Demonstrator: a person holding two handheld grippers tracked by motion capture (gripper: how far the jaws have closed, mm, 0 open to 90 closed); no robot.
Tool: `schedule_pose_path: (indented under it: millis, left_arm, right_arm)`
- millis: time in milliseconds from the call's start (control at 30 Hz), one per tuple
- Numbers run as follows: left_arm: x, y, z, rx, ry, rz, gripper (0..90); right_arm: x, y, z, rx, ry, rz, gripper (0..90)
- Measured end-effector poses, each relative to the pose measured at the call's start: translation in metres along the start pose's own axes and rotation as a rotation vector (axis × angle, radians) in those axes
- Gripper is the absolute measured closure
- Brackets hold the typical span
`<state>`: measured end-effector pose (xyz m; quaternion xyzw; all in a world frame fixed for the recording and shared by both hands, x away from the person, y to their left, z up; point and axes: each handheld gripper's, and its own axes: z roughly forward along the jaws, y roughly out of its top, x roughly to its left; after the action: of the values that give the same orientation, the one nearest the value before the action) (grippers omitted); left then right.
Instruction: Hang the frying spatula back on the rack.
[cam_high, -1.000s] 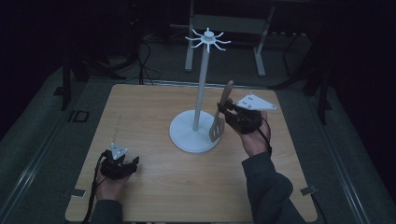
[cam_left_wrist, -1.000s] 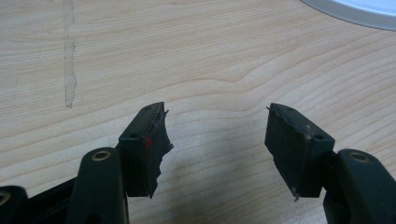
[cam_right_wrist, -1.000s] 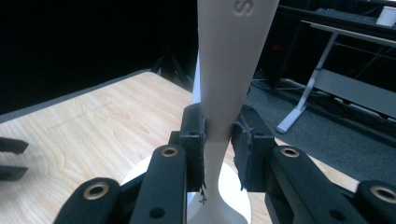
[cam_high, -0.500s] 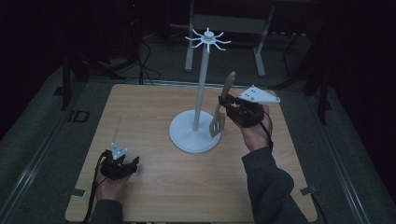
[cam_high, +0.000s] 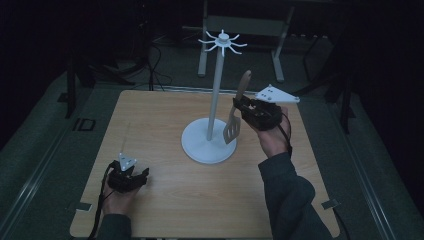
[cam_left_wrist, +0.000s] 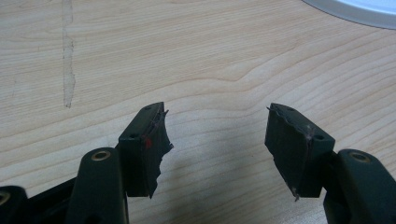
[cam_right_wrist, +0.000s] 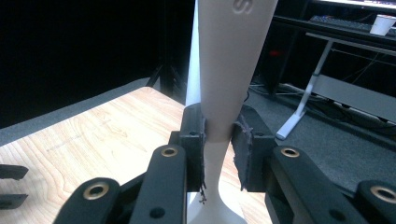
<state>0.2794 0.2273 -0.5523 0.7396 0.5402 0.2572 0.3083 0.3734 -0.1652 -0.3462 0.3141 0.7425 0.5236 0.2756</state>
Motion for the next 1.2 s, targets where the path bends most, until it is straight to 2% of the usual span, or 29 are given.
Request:
schedule_pose_path:
  millis: [233, 533, 733, 867, 1200]
  left_arm:
    - [0.0, 0.0, 0.0, 0.001, 0.001, 0.001, 38.6]
    - [0.0, 0.0, 0.0, 0.0, 0.0, -0.001, 38.6]
    - [0.0, 0.0, 0.0, -0.001, 0.0, -0.002, 38.5]
    - [0.001, 0.0, 0.0, -0.003, 0.003, -0.002, 38.6]
    - [0.001, 0.0, 0.0, -0.002, 0.002, -0.001, 38.5]
  right_arm:
    - [-0.002, 0.009, 0.001, 0.011, -0.009, -0.025, 75.1]
    - [-0.003, 0.02, 0.006, 0.029, -0.004, -0.031, 75.1]
    - [-0.006, 0.026, 0.01, 0.044, -0.006, -0.014, 75.1]
    - [-0.007, 0.029, 0.012, 0.053, -0.006, -0.021, 75.1]
    - [-0.008, 0.04, 0.012, 0.047, 0.002, -0.012, 75.1]
